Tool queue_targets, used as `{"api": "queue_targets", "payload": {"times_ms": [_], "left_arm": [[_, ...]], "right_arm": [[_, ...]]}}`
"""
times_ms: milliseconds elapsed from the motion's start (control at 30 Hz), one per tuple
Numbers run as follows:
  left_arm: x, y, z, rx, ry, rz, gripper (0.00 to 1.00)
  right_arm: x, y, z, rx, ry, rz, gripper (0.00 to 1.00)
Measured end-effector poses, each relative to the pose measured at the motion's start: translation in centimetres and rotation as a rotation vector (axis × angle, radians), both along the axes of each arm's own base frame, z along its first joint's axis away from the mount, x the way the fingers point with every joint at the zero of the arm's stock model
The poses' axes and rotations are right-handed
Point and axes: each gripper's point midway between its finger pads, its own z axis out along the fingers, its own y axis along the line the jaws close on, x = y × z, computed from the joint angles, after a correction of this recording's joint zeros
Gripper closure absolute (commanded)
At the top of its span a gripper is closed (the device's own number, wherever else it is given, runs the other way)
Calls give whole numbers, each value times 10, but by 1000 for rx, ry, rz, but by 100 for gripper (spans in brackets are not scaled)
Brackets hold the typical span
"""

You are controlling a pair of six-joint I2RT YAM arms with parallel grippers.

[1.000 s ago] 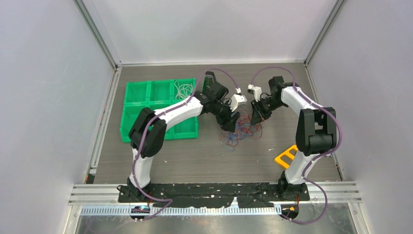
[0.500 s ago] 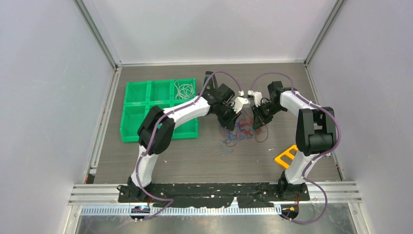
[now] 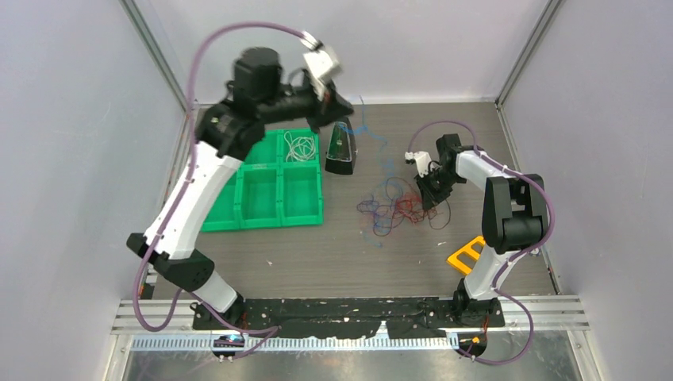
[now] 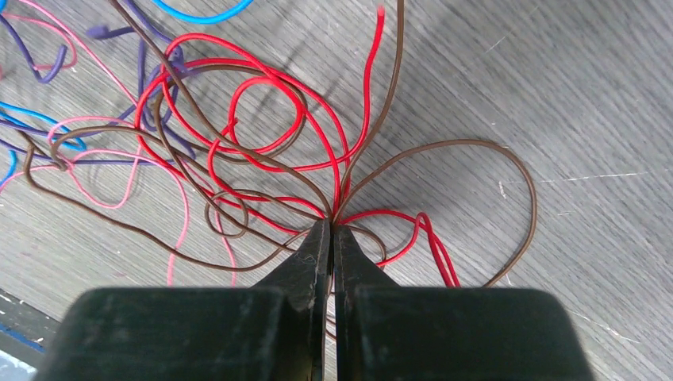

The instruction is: Untangle the cables

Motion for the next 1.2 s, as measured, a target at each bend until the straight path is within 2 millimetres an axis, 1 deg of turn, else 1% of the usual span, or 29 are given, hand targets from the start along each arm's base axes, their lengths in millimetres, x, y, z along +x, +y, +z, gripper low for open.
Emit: {"api": "queue_targets", "payload": {"times_ms": [67, 100, 167, 233, 367, 400, 467, 500, 533, 567, 600, 633, 667, 700, 733, 767, 833, 933, 967, 1067, 1167, 1200], "left_arm": [[9, 21, 48, -87, -82, 57, 100], [13, 31, 67, -121, -116, 84, 100], [17, 45, 101, -183, -181, 127, 100], [16, 54, 127, -229, -238, 151, 100], [14, 69, 166, -302, -331, 215, 100], [15, 73, 172, -313, -348, 234, 100], [18, 84, 179, -321, -371, 285, 100], [20, 89, 179, -321, -375, 311, 100], [25, 98, 176, -316, -376, 349, 100], [27, 104, 172, -309, -370, 373, 100], [32, 113, 165, -297, -365, 404, 100], [36, 120, 155, -281, -352, 431, 100], [41, 130, 140, -258, -331, 467, 100], [46, 139, 125, -235, -310, 499, 100], [51, 147, 111, -215, -289, 524, 100], [57, 156, 93, -192, -263, 557, 100], [69, 175, 60, -148, -200, 621, 100], [92, 205, 27, -126, -111, 721, 100], [99, 214, 20, -127, -86, 751, 100], [117, 237, 7, -144, -45, 811, 100], [127, 248, -5, -150, -23, 828, 100], [131, 252, -9, -149, -17, 832, 100]], "right_arm": [[-1, -2, -2, -13, 0, 5, 94], [-1, -3, -3, -18, -1, 7, 94], [-2, -5, -4, -25, -2, 11, 95], [-1, -6, -4, -32, -6, 15, 95], [-1, -8, -6, -43, -10, 29, 95], [-1, -8, -6, -44, -10, 32, 95], [-2, -8, -6, -45, -12, 40, 93], [-2, -8, -6, -45, -12, 44, 89], [-2, -8, -6, -44, -13, 50, 87], [-2, -8, -6, -44, -13, 54, 79], [-3, -8, -6, -42, -10, 61, 74], [-5, -8, -6, -40, -6, 66, 61], [-7, -7, -6, -37, 3, 71, 56], [-10, -7, -5, -33, 15, 74, 48], [-12, -7, -5, -30, 24, 78, 44], [-15, -6, -4, -25, 34, 83, 38], [-17, -4, -1, -13, 42, 88, 31], [-18, -1, 6, 5, 36, 94, 25], [-18, 1, 10, 14, 31, 96, 24], [-17, 4, 20, 33, 6, 100, 17], [-15, 6, 26, 41, -10, 101, 11], [-15, 6, 26, 42, -11, 103, 8]]}}
